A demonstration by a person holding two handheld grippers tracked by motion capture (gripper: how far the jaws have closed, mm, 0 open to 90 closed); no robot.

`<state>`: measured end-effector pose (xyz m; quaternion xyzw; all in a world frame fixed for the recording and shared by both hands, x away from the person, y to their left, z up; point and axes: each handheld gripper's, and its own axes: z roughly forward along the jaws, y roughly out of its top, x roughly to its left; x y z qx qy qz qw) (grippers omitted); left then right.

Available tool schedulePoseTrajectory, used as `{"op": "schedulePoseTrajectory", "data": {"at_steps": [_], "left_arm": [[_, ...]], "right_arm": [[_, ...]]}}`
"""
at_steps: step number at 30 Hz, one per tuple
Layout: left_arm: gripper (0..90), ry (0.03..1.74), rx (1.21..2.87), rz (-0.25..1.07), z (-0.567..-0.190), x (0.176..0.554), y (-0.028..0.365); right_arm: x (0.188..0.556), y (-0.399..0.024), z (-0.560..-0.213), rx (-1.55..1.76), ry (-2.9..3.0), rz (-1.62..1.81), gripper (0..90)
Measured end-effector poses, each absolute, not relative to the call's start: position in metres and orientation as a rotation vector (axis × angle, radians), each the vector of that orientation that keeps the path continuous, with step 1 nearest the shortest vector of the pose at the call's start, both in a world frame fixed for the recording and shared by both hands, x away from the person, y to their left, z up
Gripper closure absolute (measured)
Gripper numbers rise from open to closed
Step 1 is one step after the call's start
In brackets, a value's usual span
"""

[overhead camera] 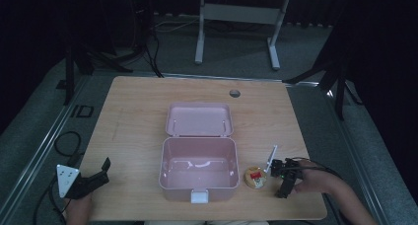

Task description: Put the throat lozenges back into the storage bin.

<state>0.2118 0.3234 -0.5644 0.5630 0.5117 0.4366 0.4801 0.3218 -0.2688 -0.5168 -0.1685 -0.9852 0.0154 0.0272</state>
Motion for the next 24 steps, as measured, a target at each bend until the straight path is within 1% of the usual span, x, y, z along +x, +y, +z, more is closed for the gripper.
{"op": "schedulePoseTrajectory", "data": {"at_steps": [1, 15, 18, 21, 24], "left_arm": [[0.4, 1.247, 1.375, 1.063, -0.564, 0.212, 0.324], [0.3, 1.245, 1.373, 1.053, -0.564, 0.212, 0.324], [0.4, 1.244, 1.372, 1.052, -0.564, 0.212, 0.324], [0.3, 1.244, 1.371, 1.050, -0.564, 0.212, 0.324], [0.4, 1.244, 1.370, 1.049, -0.564, 0.212, 0.324]], "right_arm": [[0.323, -0.259, -0.516, -0.492, -3.056, 0.039, 15.1], [0.331, -0.212, -0.516, -0.357, -3.101, 0.018, 15.1], [0.332, -0.207, -0.517, -0.334, -3.103, 0.017, 15.1], [0.332, -0.200, -0.520, -0.307, -3.110, 0.029, 18.8], [0.333, -0.199, -0.520, -0.274, -3.114, 0.046, 19.2]]}}
